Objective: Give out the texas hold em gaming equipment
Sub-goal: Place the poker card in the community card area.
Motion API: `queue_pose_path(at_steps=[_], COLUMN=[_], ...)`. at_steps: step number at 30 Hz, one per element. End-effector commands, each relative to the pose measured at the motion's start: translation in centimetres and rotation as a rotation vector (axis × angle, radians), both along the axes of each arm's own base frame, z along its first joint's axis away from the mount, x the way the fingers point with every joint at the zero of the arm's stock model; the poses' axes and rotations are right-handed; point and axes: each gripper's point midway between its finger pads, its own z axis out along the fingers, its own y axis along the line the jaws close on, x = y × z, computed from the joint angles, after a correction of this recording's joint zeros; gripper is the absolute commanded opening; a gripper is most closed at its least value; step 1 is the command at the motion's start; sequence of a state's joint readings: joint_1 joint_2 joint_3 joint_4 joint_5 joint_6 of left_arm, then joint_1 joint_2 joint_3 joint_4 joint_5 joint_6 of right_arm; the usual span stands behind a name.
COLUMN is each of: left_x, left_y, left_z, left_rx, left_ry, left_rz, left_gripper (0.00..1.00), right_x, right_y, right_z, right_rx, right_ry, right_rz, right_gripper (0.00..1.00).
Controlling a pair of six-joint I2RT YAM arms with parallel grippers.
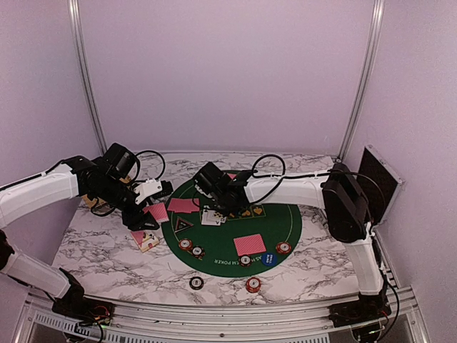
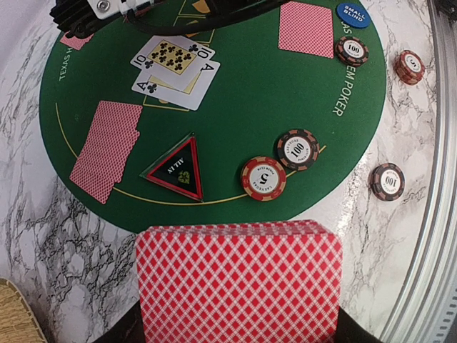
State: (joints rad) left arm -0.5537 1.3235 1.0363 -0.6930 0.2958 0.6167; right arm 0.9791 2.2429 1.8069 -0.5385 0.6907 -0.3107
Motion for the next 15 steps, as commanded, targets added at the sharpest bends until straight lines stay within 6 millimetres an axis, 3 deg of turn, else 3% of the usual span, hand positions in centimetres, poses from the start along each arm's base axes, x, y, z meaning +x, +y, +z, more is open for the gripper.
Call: queue_pose_path(at_steps=[1, 9, 11, 15], left_x=[-0.1, 0.0, 0.0, -0.1], left_y=[-0.4, -0.4, -0.4, -0.4], left_z=[0.5, 0.5, 0.6, 0.5], left_rx=[-0.021, -0.018, -0.020, -0.020], left_ry=[0.000, -0.003, -0.004, -0.002], left_rz=[-0.010, -0.009, -0.010, -0.010], left_gripper=[0.01, 0.01, 0.01, 0.01], right_x=[0.2, -1.5, -1.7, -2.4], right_y=[0.9, 2.5, 2.5, 2.5], right_z=[-1.0, -3.1, -3.2, -3.6], right_rx=[-0.047, 0.008, 0.015, 0.035], right_ry=[-0.054, 0.037, 0.049, 0.085], right_rz=[0.024, 0.072, 0.078, 0.091], right_gripper=[0.00, 0.01, 0.11, 0.21])
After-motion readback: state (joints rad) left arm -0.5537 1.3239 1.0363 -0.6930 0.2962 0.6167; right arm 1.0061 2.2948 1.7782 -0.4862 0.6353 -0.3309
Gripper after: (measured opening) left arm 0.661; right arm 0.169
